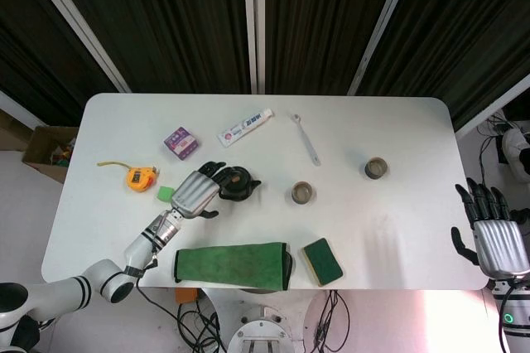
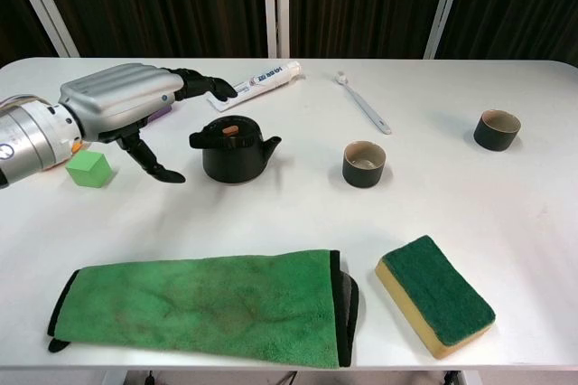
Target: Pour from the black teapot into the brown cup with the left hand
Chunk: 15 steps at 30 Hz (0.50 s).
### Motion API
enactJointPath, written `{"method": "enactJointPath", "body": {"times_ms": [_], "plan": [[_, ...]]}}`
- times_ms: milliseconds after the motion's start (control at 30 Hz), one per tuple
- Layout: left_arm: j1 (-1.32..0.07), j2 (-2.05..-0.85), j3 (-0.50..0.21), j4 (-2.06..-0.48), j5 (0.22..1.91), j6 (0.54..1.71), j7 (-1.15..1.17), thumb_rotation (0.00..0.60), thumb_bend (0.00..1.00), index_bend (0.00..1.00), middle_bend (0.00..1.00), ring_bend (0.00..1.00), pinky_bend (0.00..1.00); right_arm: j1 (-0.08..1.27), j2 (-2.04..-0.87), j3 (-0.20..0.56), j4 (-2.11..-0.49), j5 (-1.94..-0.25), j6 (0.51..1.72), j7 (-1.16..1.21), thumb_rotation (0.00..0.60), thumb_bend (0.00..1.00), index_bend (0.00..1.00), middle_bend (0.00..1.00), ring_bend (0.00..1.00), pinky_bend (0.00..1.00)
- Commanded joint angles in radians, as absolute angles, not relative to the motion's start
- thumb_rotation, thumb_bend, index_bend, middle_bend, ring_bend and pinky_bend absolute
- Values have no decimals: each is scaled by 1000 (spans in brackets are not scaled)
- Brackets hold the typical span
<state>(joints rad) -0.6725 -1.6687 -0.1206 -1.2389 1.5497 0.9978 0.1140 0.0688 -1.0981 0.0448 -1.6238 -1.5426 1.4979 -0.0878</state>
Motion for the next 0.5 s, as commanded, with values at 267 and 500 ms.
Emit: {"method": "enactJointPath", "body": {"times_ms": [267, 500], "plan": [[-710, -1692, -137, -1225, 1509, 978, 126, 600, 15, 120, 143, 104, 166, 61, -1096, 48, -1600, -1528, 1501, -61, 600, 454, 0, 0, 0, 0], [-757, -1711, -156, -1180, 1485, 937, 55, 599, 23, 122, 143, 104, 166, 68, -1107, 50, -1589, -1529, 1493, -53, 600, 454, 0, 0, 0, 0]]}}
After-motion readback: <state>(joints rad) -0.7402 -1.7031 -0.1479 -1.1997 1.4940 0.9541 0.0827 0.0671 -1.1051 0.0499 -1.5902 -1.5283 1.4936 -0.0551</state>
